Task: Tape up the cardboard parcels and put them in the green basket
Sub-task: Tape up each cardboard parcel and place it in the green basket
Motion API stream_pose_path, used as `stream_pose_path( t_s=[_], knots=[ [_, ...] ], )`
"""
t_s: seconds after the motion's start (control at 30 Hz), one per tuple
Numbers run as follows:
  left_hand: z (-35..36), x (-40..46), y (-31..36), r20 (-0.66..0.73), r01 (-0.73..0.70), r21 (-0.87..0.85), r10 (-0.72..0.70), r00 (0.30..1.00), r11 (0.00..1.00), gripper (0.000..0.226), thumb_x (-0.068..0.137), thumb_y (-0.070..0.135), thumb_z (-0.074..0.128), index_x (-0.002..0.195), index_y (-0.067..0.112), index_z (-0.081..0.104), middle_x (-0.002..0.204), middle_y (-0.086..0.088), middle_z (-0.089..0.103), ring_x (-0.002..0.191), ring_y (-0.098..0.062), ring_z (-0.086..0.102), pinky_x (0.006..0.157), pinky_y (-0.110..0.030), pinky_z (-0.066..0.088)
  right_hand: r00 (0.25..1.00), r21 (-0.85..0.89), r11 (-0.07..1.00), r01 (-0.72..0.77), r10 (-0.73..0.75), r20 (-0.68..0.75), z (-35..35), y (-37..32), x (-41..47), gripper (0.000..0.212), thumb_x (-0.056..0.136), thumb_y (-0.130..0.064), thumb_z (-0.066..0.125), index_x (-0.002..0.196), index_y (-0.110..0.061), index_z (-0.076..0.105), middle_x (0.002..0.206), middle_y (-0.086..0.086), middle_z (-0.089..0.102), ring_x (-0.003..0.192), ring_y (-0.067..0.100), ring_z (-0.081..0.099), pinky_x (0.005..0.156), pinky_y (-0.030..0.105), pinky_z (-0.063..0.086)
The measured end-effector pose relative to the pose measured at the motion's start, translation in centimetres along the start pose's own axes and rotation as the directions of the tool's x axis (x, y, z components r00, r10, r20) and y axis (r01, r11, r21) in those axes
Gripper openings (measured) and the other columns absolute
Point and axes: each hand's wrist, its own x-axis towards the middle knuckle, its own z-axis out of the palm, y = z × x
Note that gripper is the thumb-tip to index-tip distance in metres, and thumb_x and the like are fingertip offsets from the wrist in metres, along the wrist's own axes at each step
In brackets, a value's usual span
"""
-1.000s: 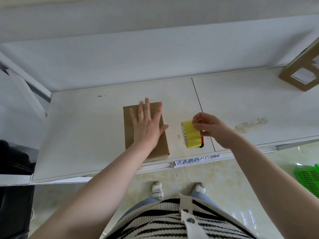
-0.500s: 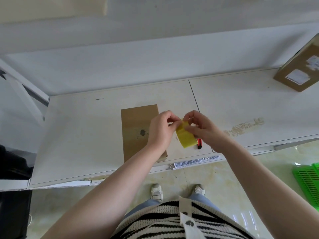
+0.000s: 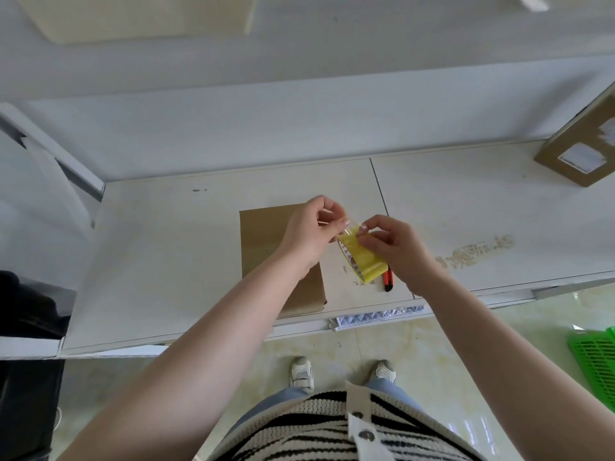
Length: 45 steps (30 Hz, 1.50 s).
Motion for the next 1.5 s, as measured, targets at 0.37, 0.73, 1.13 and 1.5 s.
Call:
stream_pose_path(
  t_s=[0.37,0.73,1.13,1.5],
  knots=[
    [-0.6,0.3,0.7,0.012,-0.101,0.352,0.103,0.995,0.93,0.036,0.089,0.014,0.07,0.104,0.022,0.039,0.123,-0.001,0.042,0.07,-0.014,0.067,0.066,-0.02,0.046,0.992,0.197,0.973,-0.118,0.126,-0.025,0.7,-0.1,-0.5,0.021,0.095,-0.012,0.061,0.073,-0.011,0.062,0.065,0.0,0.064,0.055,0.012,0.057,0.051,0.025,0.051],
    [-0.2,0.7,-0.4,0.026,-0.082,0.332,0.077,0.997,0.94,0.012,0.08,0.022,0.081,0.079,0.012,0.074,0.079,0.011,0.063,0.069,0.002,0.057,0.061,-0.014,0.038,0.994,0.027,0.998,-0.053,0.055,-0.097,0.8,-0.4,-0.2,0.018,0.093,-0.014,0.063,0.075,-0.012,0.064,0.07,0.005,0.06,0.066,0.021,0.049,0.064,0.037,0.041],
    [0.5,1.0,-0.3,0.093,0.34,-0.249,-0.327,0.94,0.907,0.022,0.093,0.027,0.066,0.088,0.007,0.058,0.102,-0.014,0.069,0.09,-0.024,0.068,0.076,-0.03,0.06,0.984,-0.287,0.952,0.108,-0.144,-0.108,0.9,-2.3,-0.1,0.047,0.091,-0.023,0.066,0.126,-0.034,0.036,0.08,0.006,0.073,0.069,0.026,0.062,0.062,0.04,0.05],
    [0.3,2.1,-0.8,0.249,0.406,-0.769,-0.353,0.902,0.493,0.036,0.092,0.018,0.062,0.117,-0.007,0.059,0.12,-0.021,0.065,0.093,-0.018,0.069,0.073,-0.023,0.058,0.936,-0.147,0.982,-0.117,0.059,-0.346,-0.6,-1.1,1.2,0.032,0.097,-0.037,0.055,0.121,-0.019,0.062,0.106,0.001,0.067,0.105,0.024,0.058,0.093,0.045,0.05]
  ],
)
